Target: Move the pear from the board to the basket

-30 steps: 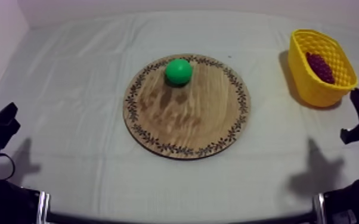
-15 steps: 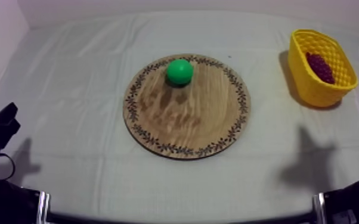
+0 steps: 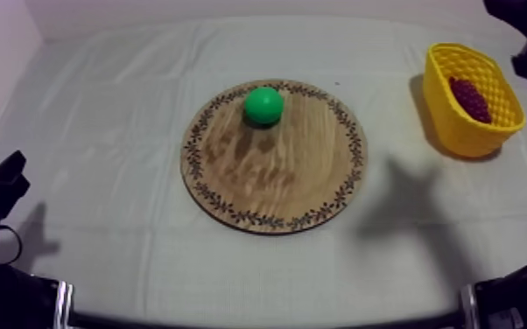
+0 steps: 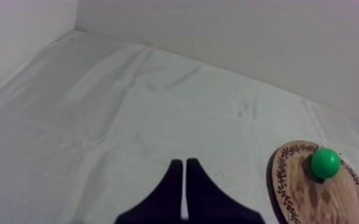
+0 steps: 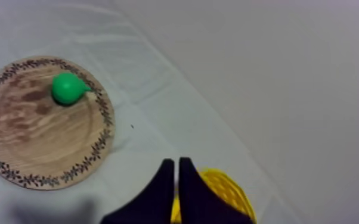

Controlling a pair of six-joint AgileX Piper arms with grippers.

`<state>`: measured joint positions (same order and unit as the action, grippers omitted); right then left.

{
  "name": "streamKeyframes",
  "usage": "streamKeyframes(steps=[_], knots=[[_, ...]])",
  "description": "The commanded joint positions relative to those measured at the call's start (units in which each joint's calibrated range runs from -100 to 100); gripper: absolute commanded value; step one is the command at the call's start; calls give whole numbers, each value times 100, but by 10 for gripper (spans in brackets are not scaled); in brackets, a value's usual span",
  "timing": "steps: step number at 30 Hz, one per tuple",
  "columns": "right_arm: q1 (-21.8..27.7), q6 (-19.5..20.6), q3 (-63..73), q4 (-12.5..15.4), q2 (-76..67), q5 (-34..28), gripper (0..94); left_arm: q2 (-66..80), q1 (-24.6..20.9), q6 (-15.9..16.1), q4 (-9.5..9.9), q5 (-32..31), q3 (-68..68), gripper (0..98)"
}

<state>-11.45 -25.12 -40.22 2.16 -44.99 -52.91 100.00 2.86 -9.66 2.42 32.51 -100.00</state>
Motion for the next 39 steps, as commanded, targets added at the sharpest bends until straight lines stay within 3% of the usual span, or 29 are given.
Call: streamKeyframes(steps=[1, 19, 26, 39], knots=[[-265, 47, 467, -43, 494, -115, 6, 0, 0, 1, 0, -1, 0, 1], [-1290, 672, 1756, -606, 2298, -639, 6, 0, 0, 1, 0, -1, 0, 1], [-1608, 1222, 2234, -977, 2879, -845, 6, 0, 0, -3, 0, -1, 0, 1], [-1979, 1884, 3070, -1329, 3719, -1491, 6, 0, 0, -4, 0, -1, 0, 1]])
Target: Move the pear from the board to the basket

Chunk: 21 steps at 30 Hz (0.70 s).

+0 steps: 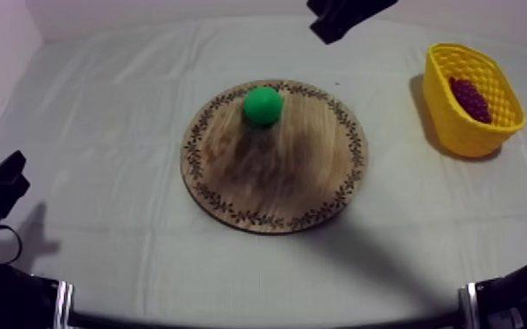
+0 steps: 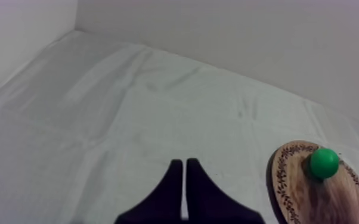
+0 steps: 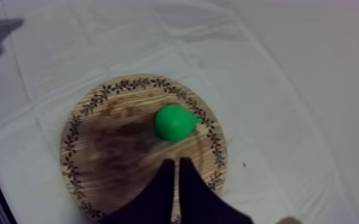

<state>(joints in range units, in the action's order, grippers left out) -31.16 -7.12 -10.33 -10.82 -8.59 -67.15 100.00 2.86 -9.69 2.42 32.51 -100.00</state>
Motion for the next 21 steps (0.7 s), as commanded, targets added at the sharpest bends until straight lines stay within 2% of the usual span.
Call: streamKeyframes(steps=[1, 9, 21], knots=[[-24, 135, 168, -45, 152, -132, 6, 0, 0, -1, 0, -1, 0, 1], [-208, 794, 799, -351, 835, -722, 5, 0, 0, -1, 0, -1, 0, 1], [-351, 2008, 2063, -817, 1863, -1759, 4, 0, 0, -1, 0, -1, 0, 1]])
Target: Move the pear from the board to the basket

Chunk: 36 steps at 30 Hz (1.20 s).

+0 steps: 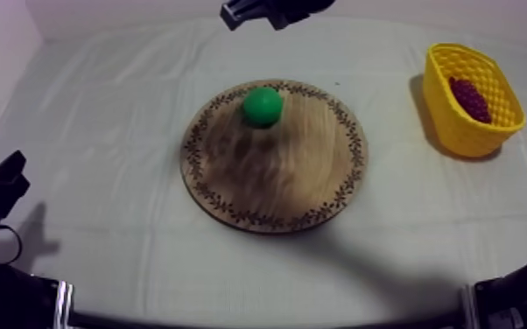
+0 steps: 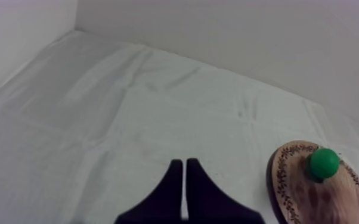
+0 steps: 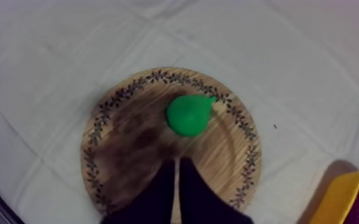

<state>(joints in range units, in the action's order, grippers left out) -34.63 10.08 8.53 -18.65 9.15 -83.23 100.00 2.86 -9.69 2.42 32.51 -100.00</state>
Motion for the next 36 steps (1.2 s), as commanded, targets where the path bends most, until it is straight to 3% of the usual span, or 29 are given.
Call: streamKeyframes(steps=[1, 9, 26, 31, 36], knots=[[-14, 358, 280, -52, 170, -244, 4, 0, 0, -1, 0, -1, 0, 1], [-12, 743, 1059, -102, 845, -840, 4, 0, 0, -1, 0, -1, 0, 1], [149, 1000, 2198, 105, 1882, -1401, 58, 0, 0, -1, 0, -1, 0, 1], [214, 1029, 2254, 221, 1995, -1423, 214, 0, 0, -1, 0, -1, 0, 1], [277, 1034, 2237, 381, 2044, -1438, 508, 0, 0, -1, 0, -1, 0, 1]])
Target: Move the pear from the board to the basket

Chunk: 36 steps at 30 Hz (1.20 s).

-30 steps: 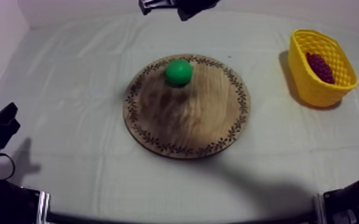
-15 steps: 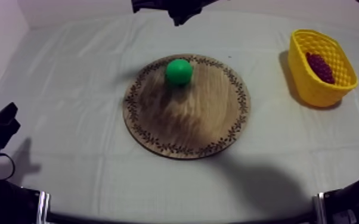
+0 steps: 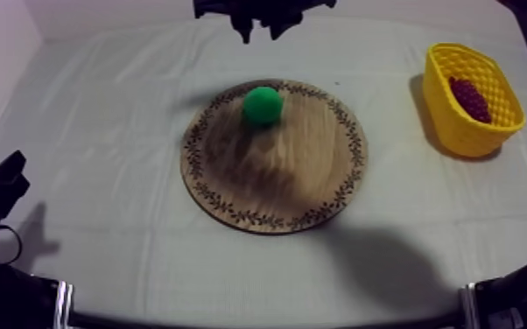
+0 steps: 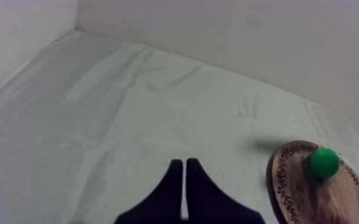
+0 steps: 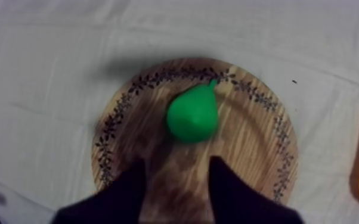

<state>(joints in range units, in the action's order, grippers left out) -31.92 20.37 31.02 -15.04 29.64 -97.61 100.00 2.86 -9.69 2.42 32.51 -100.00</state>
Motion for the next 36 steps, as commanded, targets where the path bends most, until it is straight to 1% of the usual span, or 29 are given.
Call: streamKeyframes(steps=[1, 4, 7, 22, 29, 36], knots=[[15, 14, -30, 40, 2, -1, 563, 0, 0, -1, 0, -1, 0, 1], [29, 39, -90, 75, 17, -8, 678, 0, 0, -1, 0, -1, 0, 1], [34, 55, -156, 94, 26, -11, 729, 0, 0, -1, 0, -1, 0, 1], [104, 29, -645, 174, 391, 92, 801, 0, 0, -1, 0, -1, 0, 1], [162, -57, -831, 228, 760, 438, 809, 0, 0, -5, 0, -1, 0, 1], [214, -164, -739, 312, 1155, 844, 810, 0, 0, -5, 0, -1, 0, 1]])
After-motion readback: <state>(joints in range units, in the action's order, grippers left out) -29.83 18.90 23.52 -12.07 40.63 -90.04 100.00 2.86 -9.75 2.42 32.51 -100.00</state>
